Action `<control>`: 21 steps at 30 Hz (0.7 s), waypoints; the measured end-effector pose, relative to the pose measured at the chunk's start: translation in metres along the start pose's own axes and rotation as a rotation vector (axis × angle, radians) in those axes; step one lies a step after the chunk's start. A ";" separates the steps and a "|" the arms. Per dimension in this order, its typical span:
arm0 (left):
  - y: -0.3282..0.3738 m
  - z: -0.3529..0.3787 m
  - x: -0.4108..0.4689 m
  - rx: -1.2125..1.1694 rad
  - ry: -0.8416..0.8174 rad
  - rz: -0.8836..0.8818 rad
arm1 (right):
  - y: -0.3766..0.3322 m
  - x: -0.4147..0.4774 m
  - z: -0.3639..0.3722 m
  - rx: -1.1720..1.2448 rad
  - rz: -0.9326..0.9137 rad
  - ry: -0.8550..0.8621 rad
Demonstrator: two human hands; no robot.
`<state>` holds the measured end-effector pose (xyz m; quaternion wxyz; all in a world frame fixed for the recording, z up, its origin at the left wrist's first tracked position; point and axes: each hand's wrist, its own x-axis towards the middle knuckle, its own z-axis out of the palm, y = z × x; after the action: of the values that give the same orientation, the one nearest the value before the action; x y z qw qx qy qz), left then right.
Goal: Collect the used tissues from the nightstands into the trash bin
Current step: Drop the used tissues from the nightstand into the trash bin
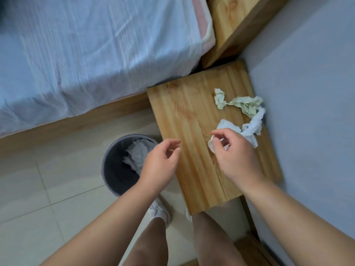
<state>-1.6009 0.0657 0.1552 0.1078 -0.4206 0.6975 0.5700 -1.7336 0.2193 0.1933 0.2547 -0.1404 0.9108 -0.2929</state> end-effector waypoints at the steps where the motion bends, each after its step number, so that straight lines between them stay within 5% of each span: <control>1: 0.011 0.012 0.004 0.098 -0.013 0.061 | 0.012 0.005 -0.011 -0.020 0.008 0.065; 5: 0.042 0.058 0.019 0.407 -0.031 0.306 | 0.062 0.021 -0.038 -0.159 0.004 0.175; 13: 0.036 0.102 0.038 1.080 -0.232 0.535 | 0.119 0.018 -0.020 -0.464 -0.055 0.037; 17: 0.022 0.088 0.030 1.041 -0.258 0.472 | 0.120 0.008 -0.016 -0.423 -0.043 0.044; 21: 0.014 0.075 0.021 0.715 -0.207 0.307 | 0.111 0.007 -0.027 -0.354 -0.103 0.118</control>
<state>-1.6481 0.1227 0.1273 0.2307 -0.1879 0.8920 0.3402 -1.7660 0.3164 0.1418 0.1568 -0.2121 0.9531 -0.1486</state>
